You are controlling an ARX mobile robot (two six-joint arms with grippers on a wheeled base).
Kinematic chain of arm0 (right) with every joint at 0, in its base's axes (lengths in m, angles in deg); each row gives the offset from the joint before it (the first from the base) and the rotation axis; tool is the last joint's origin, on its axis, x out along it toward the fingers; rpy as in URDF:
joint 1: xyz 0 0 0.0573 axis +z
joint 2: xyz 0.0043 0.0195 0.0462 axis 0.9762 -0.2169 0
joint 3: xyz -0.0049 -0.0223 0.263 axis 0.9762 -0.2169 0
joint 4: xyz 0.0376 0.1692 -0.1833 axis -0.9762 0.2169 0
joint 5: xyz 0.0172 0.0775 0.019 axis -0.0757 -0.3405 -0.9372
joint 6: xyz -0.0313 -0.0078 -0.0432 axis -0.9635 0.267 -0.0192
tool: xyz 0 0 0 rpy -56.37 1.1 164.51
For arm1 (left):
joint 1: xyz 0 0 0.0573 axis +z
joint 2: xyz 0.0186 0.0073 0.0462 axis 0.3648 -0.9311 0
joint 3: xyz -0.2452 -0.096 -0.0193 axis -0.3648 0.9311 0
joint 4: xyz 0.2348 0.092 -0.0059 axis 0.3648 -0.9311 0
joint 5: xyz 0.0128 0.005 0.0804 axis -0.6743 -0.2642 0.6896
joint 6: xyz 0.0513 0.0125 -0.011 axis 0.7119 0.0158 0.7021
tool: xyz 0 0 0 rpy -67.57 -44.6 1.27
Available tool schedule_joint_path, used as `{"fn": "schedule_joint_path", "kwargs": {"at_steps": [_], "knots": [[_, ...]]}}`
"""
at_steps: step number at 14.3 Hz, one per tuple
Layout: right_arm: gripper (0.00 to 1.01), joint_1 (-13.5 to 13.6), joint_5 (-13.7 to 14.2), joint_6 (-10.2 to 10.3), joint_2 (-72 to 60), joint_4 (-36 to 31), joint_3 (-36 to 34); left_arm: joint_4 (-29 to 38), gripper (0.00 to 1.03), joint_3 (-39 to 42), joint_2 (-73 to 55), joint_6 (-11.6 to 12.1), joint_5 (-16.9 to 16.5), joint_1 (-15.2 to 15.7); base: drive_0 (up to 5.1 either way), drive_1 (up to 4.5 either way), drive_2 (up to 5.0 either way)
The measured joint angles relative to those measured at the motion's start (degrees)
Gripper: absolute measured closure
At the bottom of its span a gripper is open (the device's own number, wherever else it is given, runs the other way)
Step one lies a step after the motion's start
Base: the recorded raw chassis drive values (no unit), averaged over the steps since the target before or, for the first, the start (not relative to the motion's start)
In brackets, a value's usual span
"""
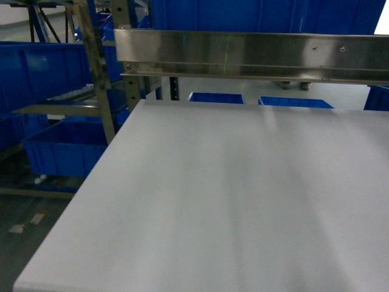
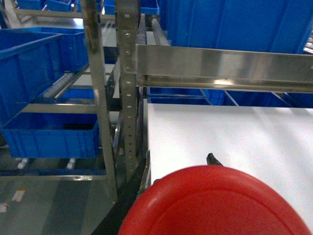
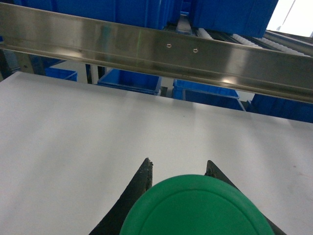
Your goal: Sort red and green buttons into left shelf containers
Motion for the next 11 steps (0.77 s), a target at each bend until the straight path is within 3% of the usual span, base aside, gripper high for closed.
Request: {"fn": "schedule_joint_path", "kwargs": {"at_steps": [11], "knots": [[0.75,0.00,0.00,0.00,0.02,0.00,0.00,0.15,0.76,0.00,0.00,0.00,0.04,0.07,-4.5,4.15,0.3]]}}
